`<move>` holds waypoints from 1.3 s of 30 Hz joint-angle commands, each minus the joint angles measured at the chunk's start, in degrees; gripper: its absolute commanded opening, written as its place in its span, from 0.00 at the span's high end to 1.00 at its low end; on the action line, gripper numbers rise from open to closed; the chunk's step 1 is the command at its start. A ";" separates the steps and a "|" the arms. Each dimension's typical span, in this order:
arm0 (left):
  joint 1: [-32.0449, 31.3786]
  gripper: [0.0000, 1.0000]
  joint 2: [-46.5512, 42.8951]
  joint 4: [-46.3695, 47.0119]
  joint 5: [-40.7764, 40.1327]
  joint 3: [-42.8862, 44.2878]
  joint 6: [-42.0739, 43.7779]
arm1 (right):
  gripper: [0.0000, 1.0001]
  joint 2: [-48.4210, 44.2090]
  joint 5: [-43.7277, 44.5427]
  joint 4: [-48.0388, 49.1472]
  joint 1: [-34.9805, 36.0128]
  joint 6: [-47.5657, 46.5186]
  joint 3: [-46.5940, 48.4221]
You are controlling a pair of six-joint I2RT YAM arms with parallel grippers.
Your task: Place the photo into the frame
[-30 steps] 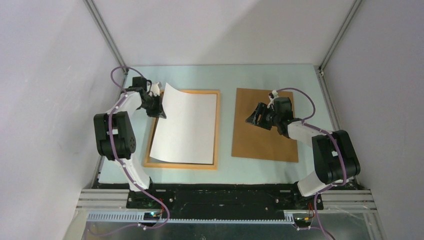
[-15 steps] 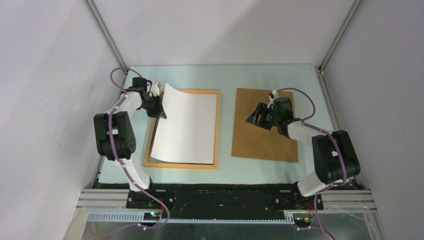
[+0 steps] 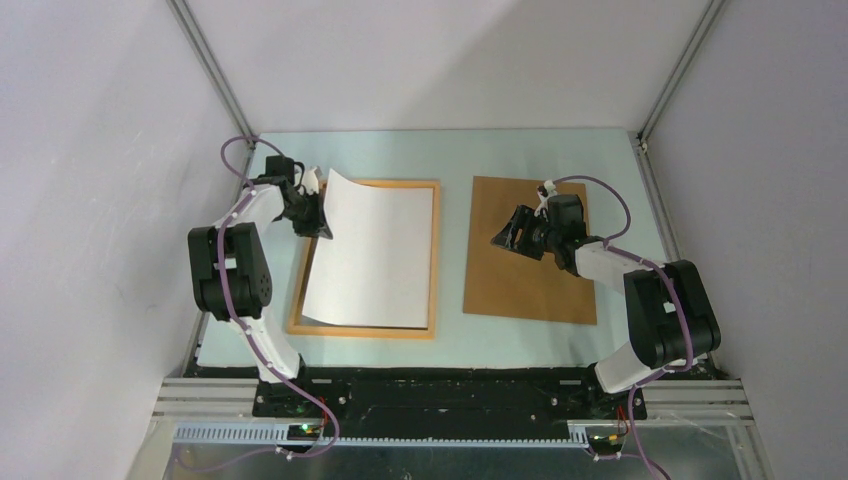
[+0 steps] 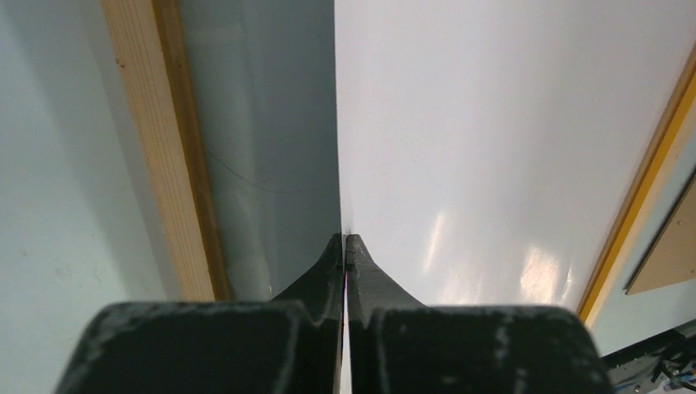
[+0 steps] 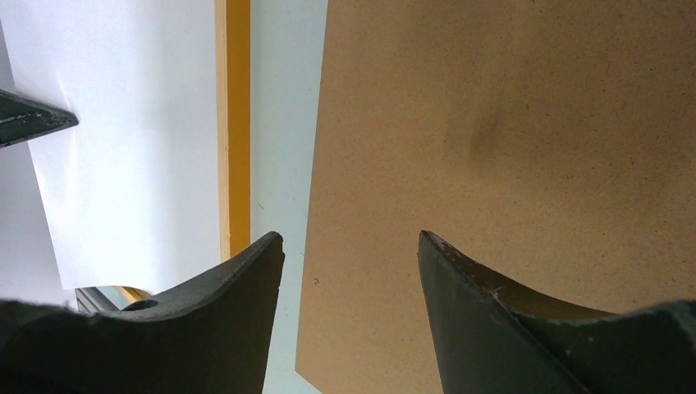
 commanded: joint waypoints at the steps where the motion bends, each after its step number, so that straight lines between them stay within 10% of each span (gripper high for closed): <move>1: -0.09 0.95 0.05 0.71 -2.21 1.32 1.02 | 0.35 -2.17 0.64 1.54 -0.14 -1.41 0.02; 20: -0.19 0.34 1.24 0.50 -5.99 2.90 1.41 | 0.35 -2.23 0.73 1.54 -0.10 -1.50 -0.01; 39: -0.42 0.26 2.95 0.05 -6.16 4.52 3.27 | 0.34 -2.24 0.82 1.54 -0.19 -1.61 0.01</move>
